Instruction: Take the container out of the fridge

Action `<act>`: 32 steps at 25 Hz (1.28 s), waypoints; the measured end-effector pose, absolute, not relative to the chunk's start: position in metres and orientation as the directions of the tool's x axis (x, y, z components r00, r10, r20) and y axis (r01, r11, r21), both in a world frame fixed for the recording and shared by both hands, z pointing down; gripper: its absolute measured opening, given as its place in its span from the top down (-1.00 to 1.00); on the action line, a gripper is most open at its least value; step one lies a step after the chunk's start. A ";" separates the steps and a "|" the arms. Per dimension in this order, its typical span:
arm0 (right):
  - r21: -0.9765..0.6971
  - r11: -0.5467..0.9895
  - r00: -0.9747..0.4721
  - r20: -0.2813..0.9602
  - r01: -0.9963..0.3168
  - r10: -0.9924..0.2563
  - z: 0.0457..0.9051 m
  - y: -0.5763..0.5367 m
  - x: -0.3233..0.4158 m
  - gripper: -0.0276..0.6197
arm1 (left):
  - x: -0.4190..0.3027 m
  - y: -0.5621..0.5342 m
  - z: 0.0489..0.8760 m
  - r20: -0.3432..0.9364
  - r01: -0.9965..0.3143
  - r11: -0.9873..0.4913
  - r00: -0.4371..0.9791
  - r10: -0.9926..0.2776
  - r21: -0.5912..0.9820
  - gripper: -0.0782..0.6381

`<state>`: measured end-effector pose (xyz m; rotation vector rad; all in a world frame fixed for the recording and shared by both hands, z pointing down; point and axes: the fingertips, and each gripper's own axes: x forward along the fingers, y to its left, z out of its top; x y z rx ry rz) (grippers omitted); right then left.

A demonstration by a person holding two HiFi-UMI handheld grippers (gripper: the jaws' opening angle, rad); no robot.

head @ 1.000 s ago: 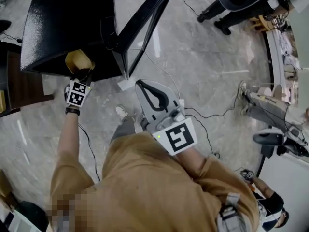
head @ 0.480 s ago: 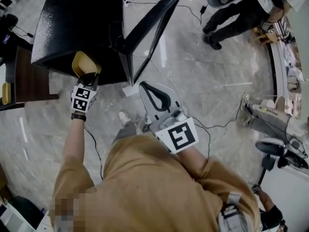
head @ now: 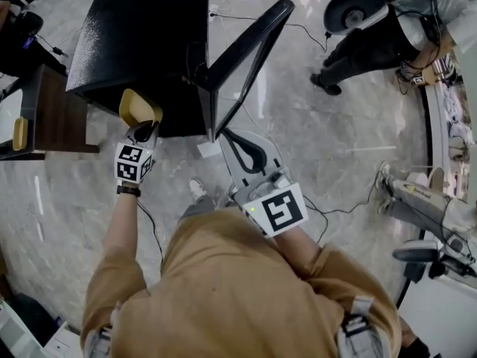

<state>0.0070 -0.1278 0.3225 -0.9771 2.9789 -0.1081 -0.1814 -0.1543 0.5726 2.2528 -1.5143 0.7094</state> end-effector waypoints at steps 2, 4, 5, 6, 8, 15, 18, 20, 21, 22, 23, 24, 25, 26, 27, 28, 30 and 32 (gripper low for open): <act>-0.067 0.805 -0.807 0.018 -0.590 -0.590 0.324 -0.128 0.007 0.91 | -0.182 -0.153 0.568 0.559 -0.931 -0.364 0.309 -0.770 0.014 0.75; -0.067 0.806 -0.808 0.019 -0.589 -0.589 0.324 -0.128 0.007 0.91 | -0.181 -0.151 0.559 0.534 -0.938 -0.346 0.312 -0.786 0.039 0.75; -0.066 0.806 -0.808 0.020 -0.589 -0.589 0.324 -0.127 0.007 0.91 | -0.181 -0.149 0.553 0.518 -0.940 -0.336 0.315 -0.795 0.055 0.75; -0.066 0.806 -0.808 0.019 -0.589 -0.589 0.323 -0.127 0.007 0.91 | -0.180 -0.148 0.546 0.502 -0.942 -0.328 0.318 -0.805 0.070 0.75; -0.063 0.806 -0.808 0.014 -0.588 -0.588 0.321 -0.125 0.007 0.91 | -0.179 -0.144 0.536 0.476 -0.944 -0.317 0.319 -0.820 0.088 0.75; -0.062 0.810 -0.812 0.003 -0.583 -0.584 0.322 -0.122 0.006 0.91 | -0.175 -0.131 0.516 0.433 -0.946 -0.306 0.322 -0.842 0.107 0.75; -0.061 0.810 -0.811 -0.001 -0.583 -0.584 0.322 -0.122 0.006 0.91 | -0.174 -0.124 0.508 0.410 -0.948 -0.293 0.317 -0.855 0.122 0.75; -0.063 0.809 -0.811 0.000 -0.584 -0.585 0.323 -0.121 0.006 0.91 | -0.175 -0.118 0.502 0.394 -0.951 -0.282 0.311 -0.865 0.129 0.75; -0.063 0.809 -0.811 0.001 -0.584 -0.585 0.323 -0.122 0.006 0.91 | -0.176 -0.116 0.498 0.385 -0.952 -0.276 0.306 -0.871 0.133 0.75; -0.064 0.809 -0.811 0.002 -0.584 -0.585 0.324 -0.122 0.006 0.91 | -0.177 -0.114 0.495 0.374 -0.953 -0.269 0.301 -0.877 0.137 0.75; -0.065 0.810 -0.811 0.003 -0.583 -0.585 0.324 -0.123 0.006 0.91 | -0.178 -0.113 0.491 0.364 -0.955 -0.262 0.295 -0.883 0.140 0.75; -0.065 0.810 -0.812 0.002 -0.583 -0.584 0.324 -0.124 0.006 0.91 | -0.179 -0.113 0.487 0.355 -0.956 -0.256 0.290 -0.889 0.141 0.75; -0.066 0.810 -0.812 0.000 -0.582 -0.584 0.324 -0.125 0.006 0.91 | -0.179 -0.112 0.483 0.347 -0.958 -0.251 0.285 -0.893 0.141 0.75; -0.066 0.810 -0.812 -0.003 -0.582 -0.584 0.323 -0.126 0.007 0.91 | -0.180 -0.111 0.479 0.342 -0.959 -0.247 0.282 -0.897 0.141 0.75; -0.067 0.810 -0.812 -0.005 -0.583 -0.584 0.323 -0.126 0.007 0.91 | -0.180 -0.110 0.477 0.337 -0.959 -0.244 0.279 -0.899 0.142 0.75; -0.068 0.810 -0.811 -0.005 -0.583 -0.585 0.323 -0.127 0.007 0.91 | -0.181 -0.110 0.475 0.332 -0.960 -0.242 0.277 -0.902 0.144 0.75; -0.067 0.809 -0.810 -0.005 -0.584 -0.586 0.324 -0.128 0.007 0.91 | -0.182 -0.109 0.471 0.323 -0.960 -0.238 0.274 -0.906 0.146 0.75; -0.066 0.808 -0.809 -0.005 -0.586 -0.587 0.324 -0.130 0.009 0.91 | -0.182 -0.108 0.467 0.313 -0.961 -0.234 0.270 -0.910 0.149 0.75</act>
